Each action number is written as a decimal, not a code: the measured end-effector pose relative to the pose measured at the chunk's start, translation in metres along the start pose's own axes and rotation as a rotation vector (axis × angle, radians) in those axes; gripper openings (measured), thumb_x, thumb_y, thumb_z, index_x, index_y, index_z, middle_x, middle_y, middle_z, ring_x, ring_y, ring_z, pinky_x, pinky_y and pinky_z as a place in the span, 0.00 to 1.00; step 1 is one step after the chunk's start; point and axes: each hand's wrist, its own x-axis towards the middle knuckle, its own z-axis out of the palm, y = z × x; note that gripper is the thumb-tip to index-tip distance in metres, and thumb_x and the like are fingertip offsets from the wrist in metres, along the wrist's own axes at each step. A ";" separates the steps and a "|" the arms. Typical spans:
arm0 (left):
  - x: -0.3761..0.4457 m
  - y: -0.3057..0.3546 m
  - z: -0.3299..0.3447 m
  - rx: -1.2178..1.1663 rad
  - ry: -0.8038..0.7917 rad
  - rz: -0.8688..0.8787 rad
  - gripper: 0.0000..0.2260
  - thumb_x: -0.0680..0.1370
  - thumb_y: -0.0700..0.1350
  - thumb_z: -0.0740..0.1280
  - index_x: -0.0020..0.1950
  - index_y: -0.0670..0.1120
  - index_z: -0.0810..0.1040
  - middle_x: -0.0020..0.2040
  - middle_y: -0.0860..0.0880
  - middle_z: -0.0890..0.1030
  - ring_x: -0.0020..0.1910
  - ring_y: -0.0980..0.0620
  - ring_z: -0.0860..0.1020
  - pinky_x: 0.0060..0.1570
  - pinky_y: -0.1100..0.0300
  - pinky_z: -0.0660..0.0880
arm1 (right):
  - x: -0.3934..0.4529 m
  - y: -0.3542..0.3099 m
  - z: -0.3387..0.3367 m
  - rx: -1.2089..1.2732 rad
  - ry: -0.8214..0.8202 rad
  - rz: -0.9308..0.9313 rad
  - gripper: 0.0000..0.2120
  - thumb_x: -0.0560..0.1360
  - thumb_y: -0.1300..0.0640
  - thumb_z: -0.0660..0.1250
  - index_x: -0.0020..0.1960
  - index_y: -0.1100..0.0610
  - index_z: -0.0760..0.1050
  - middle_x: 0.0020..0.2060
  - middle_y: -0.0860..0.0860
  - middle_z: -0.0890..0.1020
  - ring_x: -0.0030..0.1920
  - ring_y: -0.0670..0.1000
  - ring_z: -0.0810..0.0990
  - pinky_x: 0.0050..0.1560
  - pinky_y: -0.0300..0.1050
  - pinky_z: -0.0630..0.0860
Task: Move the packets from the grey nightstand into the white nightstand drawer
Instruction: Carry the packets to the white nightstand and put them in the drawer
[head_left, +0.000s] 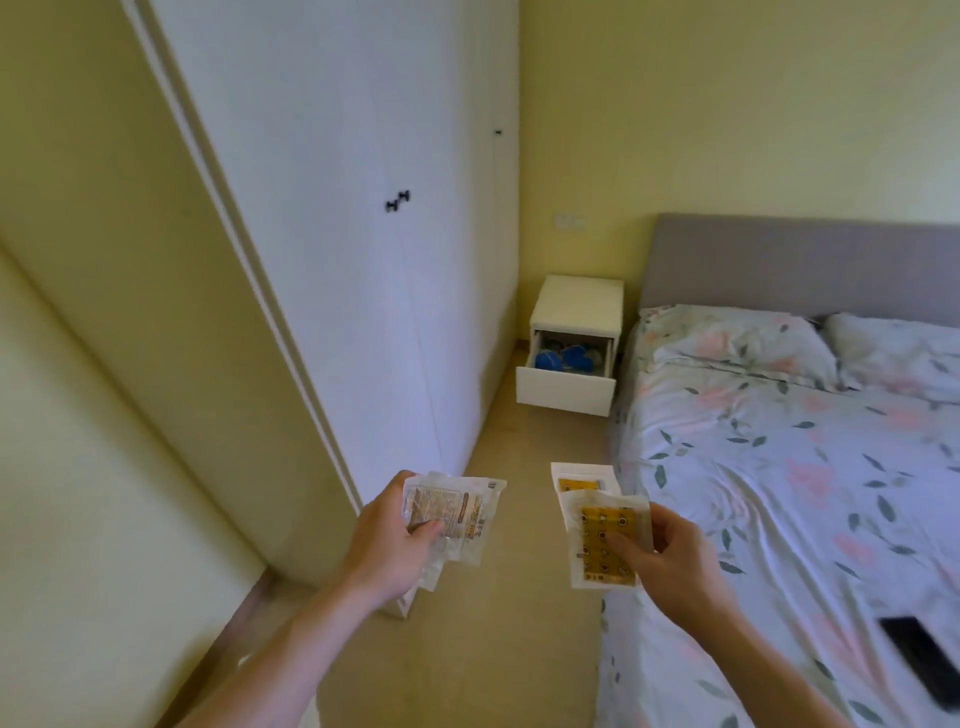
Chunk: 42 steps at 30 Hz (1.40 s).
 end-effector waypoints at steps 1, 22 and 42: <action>0.021 0.004 0.007 0.003 -0.029 0.015 0.13 0.78 0.37 0.71 0.56 0.53 0.76 0.51 0.55 0.84 0.48 0.58 0.84 0.40 0.55 0.84 | 0.011 0.003 -0.007 -0.004 0.036 0.012 0.08 0.76 0.58 0.74 0.53 0.48 0.82 0.43 0.44 0.87 0.40 0.37 0.85 0.34 0.30 0.77; 0.426 0.071 0.143 0.027 -0.179 0.051 0.13 0.79 0.41 0.71 0.60 0.53 0.73 0.57 0.52 0.81 0.57 0.49 0.82 0.49 0.54 0.84 | 0.382 -0.001 -0.095 -0.011 0.162 0.122 0.07 0.78 0.60 0.72 0.51 0.49 0.83 0.42 0.45 0.88 0.40 0.41 0.86 0.38 0.36 0.79; 0.780 0.047 0.220 -0.051 -0.315 -0.129 0.15 0.78 0.38 0.73 0.62 0.49 0.76 0.55 0.52 0.81 0.55 0.51 0.80 0.33 0.72 0.78 | 0.696 0.020 -0.058 -0.008 0.222 0.410 0.05 0.77 0.60 0.73 0.51 0.52 0.83 0.41 0.46 0.88 0.42 0.47 0.88 0.47 0.49 0.85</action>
